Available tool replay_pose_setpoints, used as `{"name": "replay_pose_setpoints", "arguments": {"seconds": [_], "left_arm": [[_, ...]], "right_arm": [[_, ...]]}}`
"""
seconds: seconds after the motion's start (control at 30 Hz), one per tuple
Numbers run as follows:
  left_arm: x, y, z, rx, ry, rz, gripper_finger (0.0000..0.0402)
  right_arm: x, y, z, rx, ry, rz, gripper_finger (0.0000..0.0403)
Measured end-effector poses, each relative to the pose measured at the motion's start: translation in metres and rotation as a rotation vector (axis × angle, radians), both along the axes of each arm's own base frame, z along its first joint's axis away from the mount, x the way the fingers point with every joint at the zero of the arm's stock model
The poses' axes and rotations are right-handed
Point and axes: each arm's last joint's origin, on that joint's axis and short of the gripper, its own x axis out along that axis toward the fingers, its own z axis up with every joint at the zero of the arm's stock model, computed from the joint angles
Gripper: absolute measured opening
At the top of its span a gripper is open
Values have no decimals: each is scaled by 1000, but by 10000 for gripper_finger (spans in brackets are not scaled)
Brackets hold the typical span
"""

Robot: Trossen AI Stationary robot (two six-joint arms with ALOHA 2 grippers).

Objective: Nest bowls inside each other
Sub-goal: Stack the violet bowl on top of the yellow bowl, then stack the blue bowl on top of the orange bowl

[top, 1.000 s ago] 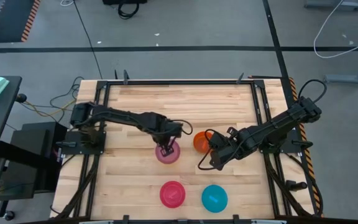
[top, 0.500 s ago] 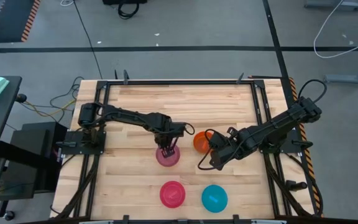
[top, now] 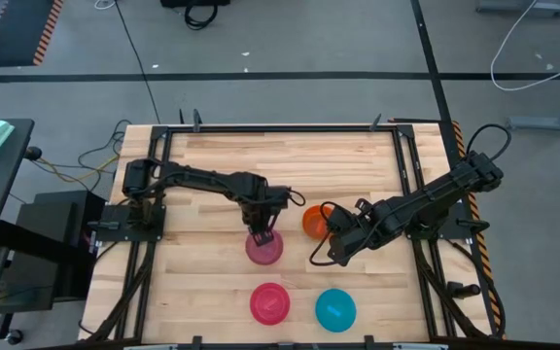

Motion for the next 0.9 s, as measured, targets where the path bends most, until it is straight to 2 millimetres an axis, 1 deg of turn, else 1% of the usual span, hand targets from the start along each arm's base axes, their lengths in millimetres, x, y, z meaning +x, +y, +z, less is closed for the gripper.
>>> {"name": "replay_pose_setpoints", "arguments": {"seconds": [0.17,0.27,0.37,0.53,0.7,0.9], "left_arm": [[-2,9,5,2,-11,2,96],[-6,18,16,5,-36,22,107],[-11,27,28,14,-69,32,116],[-21,38,42,108,-76,38,124],[-29,42,44,192,-16,15,119],[-35,43,43,270,49,-13,112]], "right_arm": [[0,0,0,-1,1,3,92],[-1,2,0,-1,0,10,92],[-3,8,0,6,-5,13,92],[-13,27,0,30,-22,26,92],[-22,50,1,92,-64,38,92],[-32,78,3,167,-133,112,92]]}}
